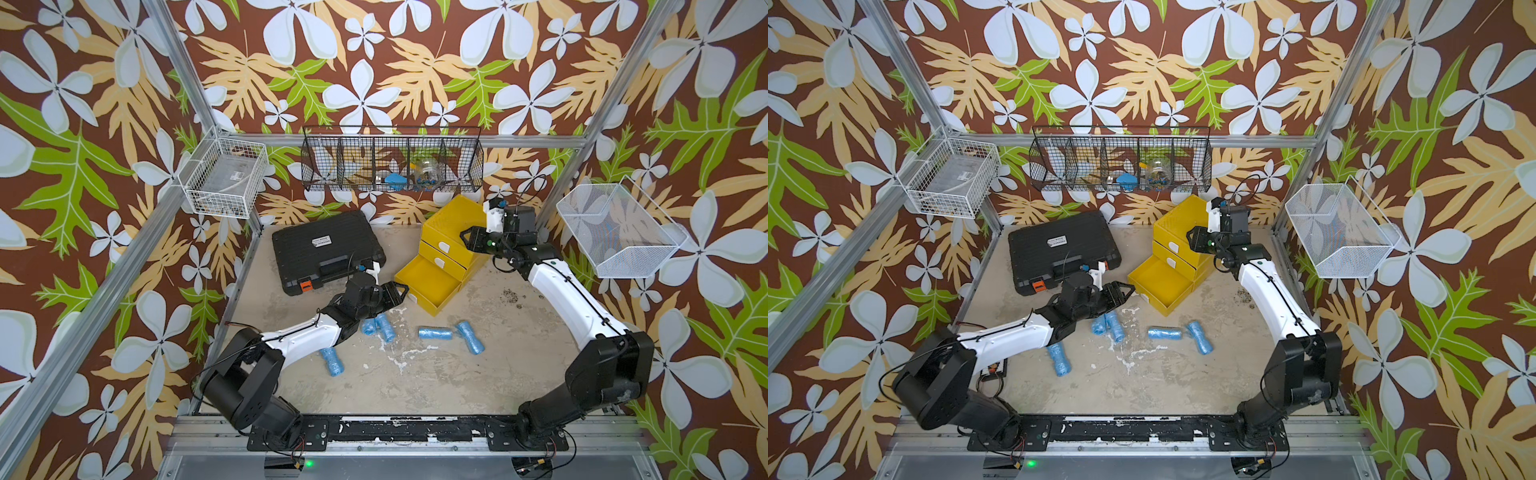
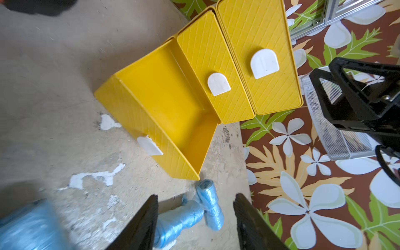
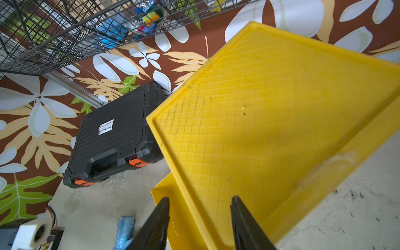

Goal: Sort the rolls of trash bags by color and place them into the drawer
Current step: Open the drawer in the storage box, then pick up the roll of trash bags from the center of the board.

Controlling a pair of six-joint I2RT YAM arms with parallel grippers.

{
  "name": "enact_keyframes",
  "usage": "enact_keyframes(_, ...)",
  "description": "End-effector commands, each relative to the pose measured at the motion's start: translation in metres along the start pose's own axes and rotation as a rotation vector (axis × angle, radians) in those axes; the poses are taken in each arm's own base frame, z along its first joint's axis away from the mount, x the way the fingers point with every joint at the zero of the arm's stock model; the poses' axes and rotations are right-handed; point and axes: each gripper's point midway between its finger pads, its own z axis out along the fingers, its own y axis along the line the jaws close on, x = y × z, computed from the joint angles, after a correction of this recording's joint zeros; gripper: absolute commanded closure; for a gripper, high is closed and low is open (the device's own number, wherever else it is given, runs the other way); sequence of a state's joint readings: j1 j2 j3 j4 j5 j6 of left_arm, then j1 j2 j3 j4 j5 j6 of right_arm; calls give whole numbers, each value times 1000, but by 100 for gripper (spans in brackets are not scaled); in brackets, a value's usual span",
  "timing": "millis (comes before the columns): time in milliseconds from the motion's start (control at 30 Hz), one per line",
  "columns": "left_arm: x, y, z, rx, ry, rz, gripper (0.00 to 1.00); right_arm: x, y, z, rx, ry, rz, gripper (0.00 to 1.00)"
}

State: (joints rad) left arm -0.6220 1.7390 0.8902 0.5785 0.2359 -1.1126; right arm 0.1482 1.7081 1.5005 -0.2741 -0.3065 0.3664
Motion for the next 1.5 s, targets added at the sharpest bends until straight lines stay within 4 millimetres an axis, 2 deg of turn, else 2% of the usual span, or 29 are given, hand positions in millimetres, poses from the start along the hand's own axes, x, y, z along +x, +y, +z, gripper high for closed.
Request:
enact_keyframes(0,6,12,-20,-90,16,115,43,3,4,-18,4,12,8,59)
enact_keyframes(100,6,16,-47,-141,3,197,42,4,6,-36,17,-14,-14,53)
enact_keyframes(200,6,22,-72,-211,1,292,39,14,9,-50,6,-8,-23,51)
enact_keyframes(267,6,33,-87,-281,-2,347,37,25,15,-60,-8,3,-39,50)
enact_keyframes(400,-2,61,-109,-392,-31,396,30,65,25,-75,-35,46,-66,46)
enact_keyframes(567,-11,93,-115,-456,-25,373,27,130,47,-86,-79,133,-103,43)
enact_keyframes(667,-14,104,-110,-466,-16,364,27,156,67,-94,-118,160,-121,42)
enact_keyframes(767,-15,114,-101,-482,8,357,28,174,80,-100,-148,179,-122,42)
enact_keyframes(867,-14,124,-96,-504,24,362,30,178,83,-106,-149,182,-122,42)
enact_keyframes(1000,-10,140,-90,-535,45,355,33,172,86,-113,-157,162,-123,42)
enact_keyframes(1300,-7,163,-82,-594,64,354,41,169,88,-113,-157,161,-138,42)
enact_keyframes(1467,-6,167,-85,-606,68,358,57,170,86,-113,-152,158,-144,42)
